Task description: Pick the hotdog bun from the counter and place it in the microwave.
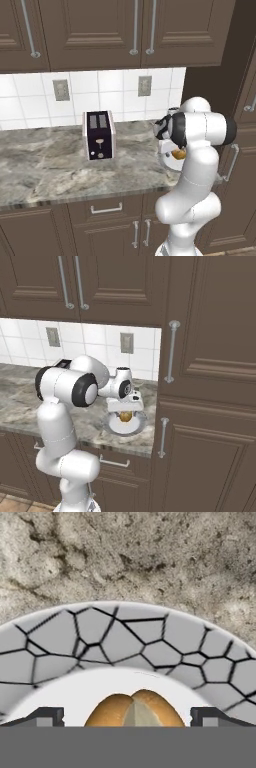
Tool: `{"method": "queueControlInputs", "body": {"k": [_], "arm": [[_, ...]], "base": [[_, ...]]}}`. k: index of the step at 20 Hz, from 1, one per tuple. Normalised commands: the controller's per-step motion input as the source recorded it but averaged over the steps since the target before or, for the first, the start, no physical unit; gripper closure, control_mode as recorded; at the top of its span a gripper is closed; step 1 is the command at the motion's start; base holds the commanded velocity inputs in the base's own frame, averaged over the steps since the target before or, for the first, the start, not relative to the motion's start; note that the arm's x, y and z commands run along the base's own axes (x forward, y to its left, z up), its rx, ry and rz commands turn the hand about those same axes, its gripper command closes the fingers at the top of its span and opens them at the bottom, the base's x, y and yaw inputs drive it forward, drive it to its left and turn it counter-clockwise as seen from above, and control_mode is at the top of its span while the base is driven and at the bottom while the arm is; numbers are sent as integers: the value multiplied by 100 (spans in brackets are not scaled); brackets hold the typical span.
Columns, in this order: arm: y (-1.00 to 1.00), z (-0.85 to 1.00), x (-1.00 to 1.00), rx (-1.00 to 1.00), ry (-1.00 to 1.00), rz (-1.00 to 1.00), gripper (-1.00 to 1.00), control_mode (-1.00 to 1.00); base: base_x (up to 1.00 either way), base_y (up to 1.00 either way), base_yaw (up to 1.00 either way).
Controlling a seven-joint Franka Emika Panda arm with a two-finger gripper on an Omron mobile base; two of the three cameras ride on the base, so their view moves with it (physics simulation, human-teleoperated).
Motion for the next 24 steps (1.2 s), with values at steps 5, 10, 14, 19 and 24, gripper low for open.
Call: {"method": "queueControlInputs", "body": {"k": [5,10,14,19,24], "arm": [[-2,-27,-1,7,0,0,100,-100],[2,-4,-15,1,-5,0,100,-100],[26,40,-28,0,-13,0,100,-100],[30,96,-64,0,-20,3,100,-100],[37,100,-100,0,-19,3,100,-100]], "base": [[0,0,0],[0,0,0],[0,0,0],[0,0,0],[0,0,0]]}}
